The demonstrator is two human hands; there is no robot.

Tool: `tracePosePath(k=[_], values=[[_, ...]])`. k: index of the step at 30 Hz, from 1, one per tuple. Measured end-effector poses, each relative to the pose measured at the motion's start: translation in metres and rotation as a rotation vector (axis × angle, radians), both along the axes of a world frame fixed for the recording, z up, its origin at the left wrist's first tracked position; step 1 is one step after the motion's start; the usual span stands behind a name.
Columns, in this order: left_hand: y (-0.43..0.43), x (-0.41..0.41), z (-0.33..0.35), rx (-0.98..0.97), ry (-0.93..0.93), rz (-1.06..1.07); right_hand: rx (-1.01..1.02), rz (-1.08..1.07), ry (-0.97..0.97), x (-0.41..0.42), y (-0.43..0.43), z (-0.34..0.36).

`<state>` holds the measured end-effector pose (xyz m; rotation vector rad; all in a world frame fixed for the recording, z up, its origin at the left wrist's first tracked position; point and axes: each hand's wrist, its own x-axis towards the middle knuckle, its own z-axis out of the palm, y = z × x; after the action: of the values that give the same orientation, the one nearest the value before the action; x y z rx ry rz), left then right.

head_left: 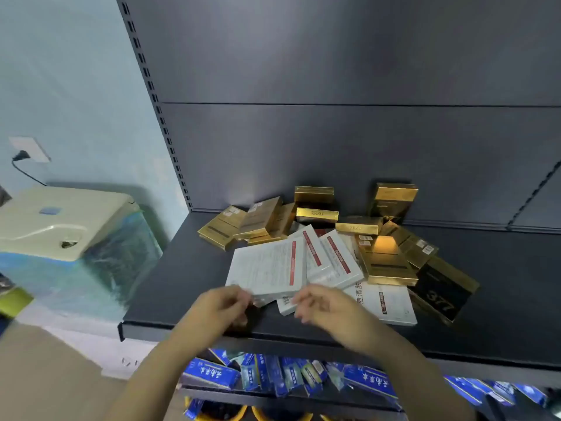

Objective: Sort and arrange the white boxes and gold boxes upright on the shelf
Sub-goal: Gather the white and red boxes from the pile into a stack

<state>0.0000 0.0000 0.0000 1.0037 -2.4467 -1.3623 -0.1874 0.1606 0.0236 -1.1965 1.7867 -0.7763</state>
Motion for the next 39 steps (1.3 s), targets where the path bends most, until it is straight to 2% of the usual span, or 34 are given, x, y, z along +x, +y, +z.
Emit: tracePosePath(k=[1,4,8,12,14,17,21,27,34,37,39], values=[[-0.01,-0.01,0.002,-0.089,0.056,0.037,-0.088,-0.086,0.024,-0.006,-0.012,0.002],[-0.021,-0.037,0.014,-0.317,0.069,0.129,-0.212,-0.343,0.105,-0.019,-0.044,0.018],[-0.028,-0.048,-0.009,-0.511,0.006,0.073,-0.184,-0.469,0.298,-0.027,-0.07,0.011],[-0.03,-0.042,-0.028,-0.529,-0.068,-0.066,-0.109,-0.511,0.576,-0.03,-0.079,-0.005],[-0.027,-0.038,-0.034,-0.6,-0.154,-0.14,-0.091,-0.524,0.583,-0.028,-0.081,-0.011],[-0.024,-0.039,-0.04,-0.702,-0.197,-0.123,-0.106,-0.531,0.505,-0.026,-0.084,-0.013],[-0.023,-0.042,-0.039,-0.701,-0.169,-0.079,-0.146,-0.575,0.377,-0.027,-0.084,-0.016],[-0.03,-0.04,-0.025,-0.669,-0.062,-0.127,-0.201,-0.632,0.195,-0.03,-0.082,-0.011],[-0.043,-0.048,0.011,-0.716,0.174,0.094,-0.282,-0.782,-0.008,-0.027,-0.077,-0.003],[-0.057,-0.047,0.021,-0.499,0.249,0.292,-0.238,-0.738,0.032,-0.025,-0.077,-0.004],[-0.068,-0.041,0.023,-0.374,0.302,0.397,-0.149,-0.686,0.154,-0.024,-0.079,-0.008]])
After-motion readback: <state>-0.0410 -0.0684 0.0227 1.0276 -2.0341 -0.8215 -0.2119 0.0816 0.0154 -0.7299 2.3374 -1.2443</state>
